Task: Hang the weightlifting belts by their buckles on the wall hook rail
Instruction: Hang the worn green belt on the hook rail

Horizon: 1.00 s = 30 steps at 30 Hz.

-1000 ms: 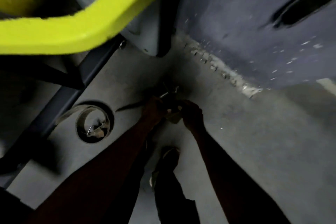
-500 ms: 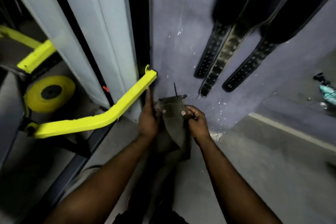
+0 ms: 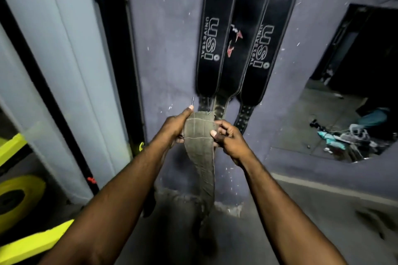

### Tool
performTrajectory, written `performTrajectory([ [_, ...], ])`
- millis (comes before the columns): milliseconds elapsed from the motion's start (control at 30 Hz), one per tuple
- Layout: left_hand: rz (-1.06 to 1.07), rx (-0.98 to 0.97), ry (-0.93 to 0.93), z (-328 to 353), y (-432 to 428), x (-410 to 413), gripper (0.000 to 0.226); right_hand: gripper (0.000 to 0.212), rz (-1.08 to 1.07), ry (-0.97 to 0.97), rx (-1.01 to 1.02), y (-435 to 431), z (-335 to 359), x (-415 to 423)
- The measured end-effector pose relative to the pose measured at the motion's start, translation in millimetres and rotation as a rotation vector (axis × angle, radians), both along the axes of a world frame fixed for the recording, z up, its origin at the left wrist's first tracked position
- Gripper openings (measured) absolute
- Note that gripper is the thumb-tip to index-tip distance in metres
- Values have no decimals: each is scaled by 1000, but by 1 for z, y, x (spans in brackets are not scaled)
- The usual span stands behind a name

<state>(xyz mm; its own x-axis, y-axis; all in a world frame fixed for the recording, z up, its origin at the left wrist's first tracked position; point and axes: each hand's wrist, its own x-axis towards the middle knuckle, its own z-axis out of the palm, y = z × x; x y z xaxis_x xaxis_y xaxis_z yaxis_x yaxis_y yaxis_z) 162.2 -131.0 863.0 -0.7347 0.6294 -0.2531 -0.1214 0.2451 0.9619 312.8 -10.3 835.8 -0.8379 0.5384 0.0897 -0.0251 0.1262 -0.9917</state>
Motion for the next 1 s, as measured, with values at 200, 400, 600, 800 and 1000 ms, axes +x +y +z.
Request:
performTrajectory([
  [200,-132,22,-109,55,13,-14,53,21,-1,47,110,20,48,0],
  [400,-205,472,-28,66,23,-16,59,16,-123,204,91,14,90,-17],
  [600,-172,648,106,90,29,-2,26,24,-188,424,19,15,164,-37],
  [800,-58,828,211,172,43,0,12,21,-292,537,232,0,197,-61],
  [1000,28,795,414,218,52,-16,18,10,-510,377,601,18,246,-69],
])
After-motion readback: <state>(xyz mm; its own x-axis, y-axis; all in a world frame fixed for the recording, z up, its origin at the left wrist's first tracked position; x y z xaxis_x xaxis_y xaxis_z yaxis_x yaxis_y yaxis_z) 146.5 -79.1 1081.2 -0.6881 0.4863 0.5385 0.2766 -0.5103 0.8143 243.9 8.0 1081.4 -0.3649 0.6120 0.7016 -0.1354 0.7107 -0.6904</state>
